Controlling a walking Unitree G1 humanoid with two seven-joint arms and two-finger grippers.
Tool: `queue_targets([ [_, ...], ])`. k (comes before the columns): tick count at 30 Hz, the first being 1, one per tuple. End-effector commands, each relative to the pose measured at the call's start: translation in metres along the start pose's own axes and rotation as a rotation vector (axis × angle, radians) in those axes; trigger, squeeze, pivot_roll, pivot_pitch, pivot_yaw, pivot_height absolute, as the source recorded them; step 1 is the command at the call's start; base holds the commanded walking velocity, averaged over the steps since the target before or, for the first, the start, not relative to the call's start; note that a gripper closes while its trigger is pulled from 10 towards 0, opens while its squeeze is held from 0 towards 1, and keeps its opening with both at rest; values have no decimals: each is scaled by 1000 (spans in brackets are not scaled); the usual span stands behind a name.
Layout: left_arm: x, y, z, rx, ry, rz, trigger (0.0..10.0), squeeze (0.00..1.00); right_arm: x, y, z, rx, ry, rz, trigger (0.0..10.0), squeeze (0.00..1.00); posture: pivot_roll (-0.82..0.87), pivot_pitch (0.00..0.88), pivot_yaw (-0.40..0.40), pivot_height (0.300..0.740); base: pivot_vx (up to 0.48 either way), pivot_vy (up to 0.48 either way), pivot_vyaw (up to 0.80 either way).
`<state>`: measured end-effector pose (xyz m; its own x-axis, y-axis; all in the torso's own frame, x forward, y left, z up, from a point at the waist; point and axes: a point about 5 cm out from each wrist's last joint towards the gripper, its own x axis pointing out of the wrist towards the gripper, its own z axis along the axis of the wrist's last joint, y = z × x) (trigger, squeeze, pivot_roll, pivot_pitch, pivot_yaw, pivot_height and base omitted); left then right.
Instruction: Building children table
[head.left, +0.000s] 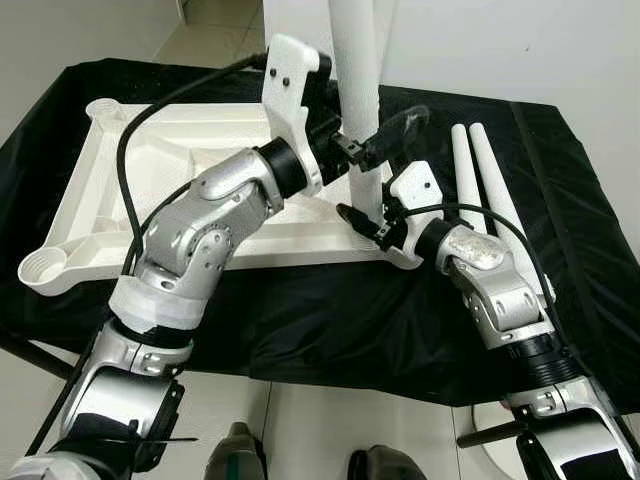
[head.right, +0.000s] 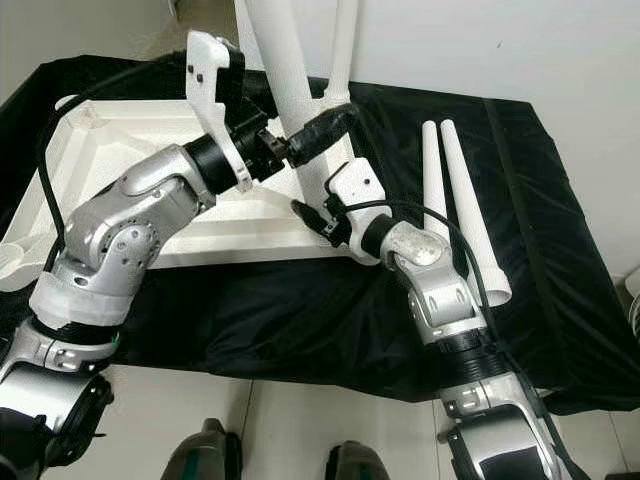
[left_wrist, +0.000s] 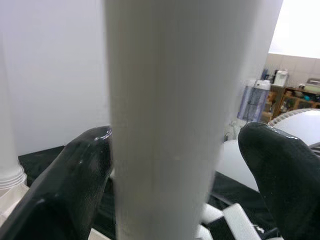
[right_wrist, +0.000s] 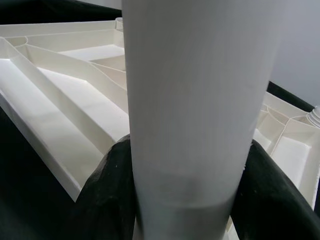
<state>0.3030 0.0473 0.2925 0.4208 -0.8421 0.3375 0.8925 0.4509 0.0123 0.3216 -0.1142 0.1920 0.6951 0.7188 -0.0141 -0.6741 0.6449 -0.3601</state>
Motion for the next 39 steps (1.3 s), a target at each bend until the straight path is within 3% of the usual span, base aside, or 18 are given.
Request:
queue_targets([
  [1, -2, -2, 9, -51, -2, -132, 10000, 0, 1, -3, 0, -39, 5, 12, 10000, 0, 36, 24, 27, 740, 0, 0, 0],
  [2, -2, -2, 9, -51, -2, -132, 10000, 0, 1, -3, 0, -39, 5, 12, 10000, 0, 36, 24, 27, 740, 0, 0, 0],
  [3, -4, 0, 10, -64, 2, -123, 4353, 0, 0, -5, -1, -49, 14, 13, 10000, 0, 39, 22, 27, 740, 0, 0, 0],
  [6, -4, 1, 9, -61, 3, -123, 4353, 0, 0, -5, -2, -51, 15, 14, 10000, 0, 40, 21, 27, 740, 0, 0, 0],
  [7, -4, 3, 7, -64, 11, -106, 0, 0, 1, -5, -2, -51, 14, 14, 10000, 0, 40, 20, 26, 740, 0, 0, 0],
  [26, 0, 7, 1, -42, 64, -79, 0, 0, 12, -2, -1, -97, 1, 42, 10000, 0, 46, 0, 16, 740, 0, 0, 0],
  [27, 2, 9, 4, -35, 51, -54, 353, 0, 13, -2, -1, -98, 0, 45, 10000, 0, 46, 0, 8, 740, 0, 0, 0],
  [28, 5, 13, 7, -25, 40, -7, 10000, 0, 15, -2, -1, -94, -5, 43, 10000, 0, 46, 0, 6, 740, 0, 0, 0],
  [32, 10, 19, 11, -1, 45, 91, 10000, 0, 18, -3, 0, -91, -9, 36, 10000, 0, 41, 0, -3, 740, 0, 0, 0],
  [36, 12, 19, 13, 16, 66, 99, 10000, 0, 20, -4, 1, -48, -26, 24, 10000, 0, 35, 0, -13, 740, 0, 0, 0],
  [37, 13, 18, 15, 23, 79, 96, 10000, 0, 20, -6, 2, -37, -37, 10, 10000, 1000, 36, 0, -16, 740, 0, 0, 0],
  [39, 16, 18, 19, 24, 83, 91, 10000, 0, 21, -9, 4, -13, -53, -10, 10000, 1000, 41, 0, -19, 740, 0, 0, 0],
])
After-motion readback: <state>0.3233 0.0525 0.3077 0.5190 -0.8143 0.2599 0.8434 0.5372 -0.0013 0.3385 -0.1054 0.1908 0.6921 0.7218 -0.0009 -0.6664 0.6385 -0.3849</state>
